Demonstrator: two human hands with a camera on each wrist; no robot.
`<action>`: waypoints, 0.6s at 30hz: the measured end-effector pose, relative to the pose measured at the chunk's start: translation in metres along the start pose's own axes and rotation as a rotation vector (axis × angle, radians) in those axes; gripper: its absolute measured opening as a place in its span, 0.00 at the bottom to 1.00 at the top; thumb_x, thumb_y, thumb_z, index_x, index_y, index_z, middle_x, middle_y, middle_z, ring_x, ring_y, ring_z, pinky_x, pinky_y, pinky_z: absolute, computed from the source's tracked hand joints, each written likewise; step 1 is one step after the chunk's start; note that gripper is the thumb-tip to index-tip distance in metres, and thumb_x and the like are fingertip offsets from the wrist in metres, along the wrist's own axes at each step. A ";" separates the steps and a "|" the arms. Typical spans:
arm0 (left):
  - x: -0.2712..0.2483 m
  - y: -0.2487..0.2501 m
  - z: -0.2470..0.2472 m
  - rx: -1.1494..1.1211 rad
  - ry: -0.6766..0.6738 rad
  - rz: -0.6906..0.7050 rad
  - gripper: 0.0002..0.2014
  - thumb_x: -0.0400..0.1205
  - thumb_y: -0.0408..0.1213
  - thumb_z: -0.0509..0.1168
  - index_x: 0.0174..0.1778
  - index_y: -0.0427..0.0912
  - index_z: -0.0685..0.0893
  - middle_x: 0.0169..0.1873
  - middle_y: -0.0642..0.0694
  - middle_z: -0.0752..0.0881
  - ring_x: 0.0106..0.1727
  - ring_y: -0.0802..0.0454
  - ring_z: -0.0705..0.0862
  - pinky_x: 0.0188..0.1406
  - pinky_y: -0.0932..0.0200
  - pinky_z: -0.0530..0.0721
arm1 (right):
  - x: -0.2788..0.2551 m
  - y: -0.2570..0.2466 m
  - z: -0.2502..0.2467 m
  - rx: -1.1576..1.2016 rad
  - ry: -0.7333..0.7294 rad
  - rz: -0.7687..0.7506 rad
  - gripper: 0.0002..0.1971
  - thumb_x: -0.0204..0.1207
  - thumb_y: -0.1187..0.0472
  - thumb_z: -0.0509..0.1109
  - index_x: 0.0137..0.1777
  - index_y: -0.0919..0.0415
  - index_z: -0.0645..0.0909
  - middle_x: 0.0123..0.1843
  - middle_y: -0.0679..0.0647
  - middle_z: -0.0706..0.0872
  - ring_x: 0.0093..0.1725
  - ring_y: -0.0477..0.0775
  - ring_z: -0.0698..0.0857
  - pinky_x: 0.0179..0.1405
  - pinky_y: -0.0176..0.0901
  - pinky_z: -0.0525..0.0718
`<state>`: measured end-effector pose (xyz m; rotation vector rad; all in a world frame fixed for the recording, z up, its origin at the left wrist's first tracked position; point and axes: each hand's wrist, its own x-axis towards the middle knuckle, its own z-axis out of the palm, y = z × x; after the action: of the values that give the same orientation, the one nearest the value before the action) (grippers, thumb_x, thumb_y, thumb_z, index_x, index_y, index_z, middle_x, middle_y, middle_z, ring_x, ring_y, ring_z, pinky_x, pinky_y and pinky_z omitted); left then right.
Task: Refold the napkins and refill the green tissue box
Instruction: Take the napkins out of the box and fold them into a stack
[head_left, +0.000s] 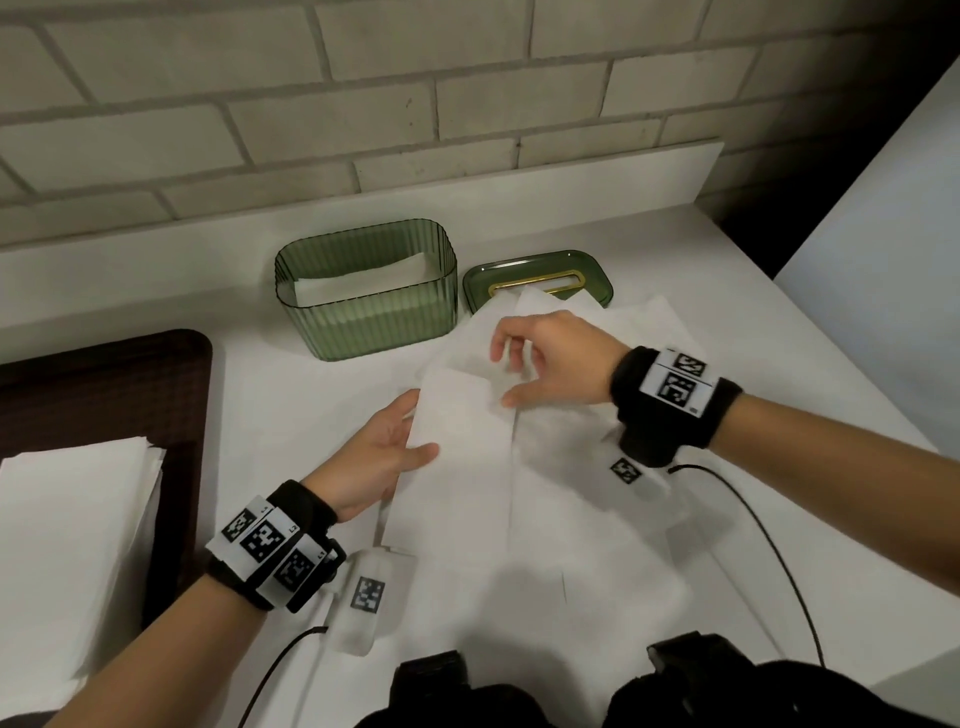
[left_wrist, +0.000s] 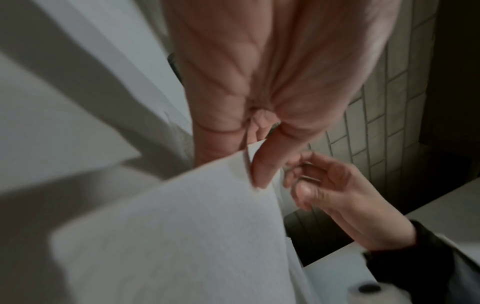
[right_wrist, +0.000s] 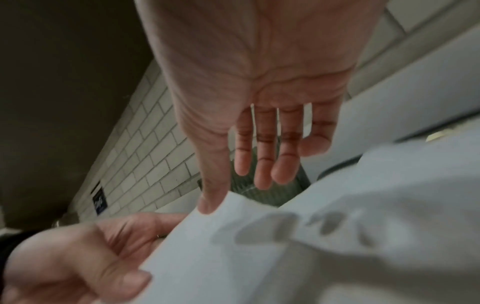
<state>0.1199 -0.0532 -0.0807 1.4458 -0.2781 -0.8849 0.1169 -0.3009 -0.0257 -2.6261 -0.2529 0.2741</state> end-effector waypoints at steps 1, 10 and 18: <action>-0.002 0.000 -0.001 -0.006 0.014 0.002 0.26 0.83 0.17 0.58 0.75 0.42 0.72 0.67 0.39 0.84 0.67 0.44 0.84 0.64 0.51 0.84 | -0.011 0.008 -0.003 -0.092 -0.051 0.016 0.18 0.65 0.51 0.80 0.52 0.47 0.79 0.45 0.44 0.83 0.39 0.46 0.78 0.42 0.44 0.79; -0.005 -0.001 -0.008 -0.031 0.282 -0.067 0.22 0.81 0.15 0.59 0.67 0.40 0.78 0.61 0.35 0.86 0.61 0.37 0.86 0.57 0.47 0.84 | -0.052 0.091 0.001 -0.145 -0.141 0.166 0.50 0.56 0.43 0.85 0.77 0.49 0.67 0.75 0.46 0.68 0.74 0.50 0.66 0.73 0.41 0.66; -0.004 0.007 -0.003 0.064 0.277 -0.130 0.24 0.81 0.16 0.62 0.70 0.40 0.74 0.60 0.36 0.87 0.59 0.38 0.87 0.49 0.48 0.87 | -0.018 0.102 -0.020 -0.255 -0.238 0.122 0.49 0.57 0.47 0.86 0.78 0.50 0.68 0.76 0.49 0.69 0.75 0.53 0.68 0.76 0.51 0.68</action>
<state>0.1216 -0.0491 -0.0732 1.6393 -0.0054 -0.7728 0.1176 -0.4023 -0.0556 -2.8651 -0.2190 0.6363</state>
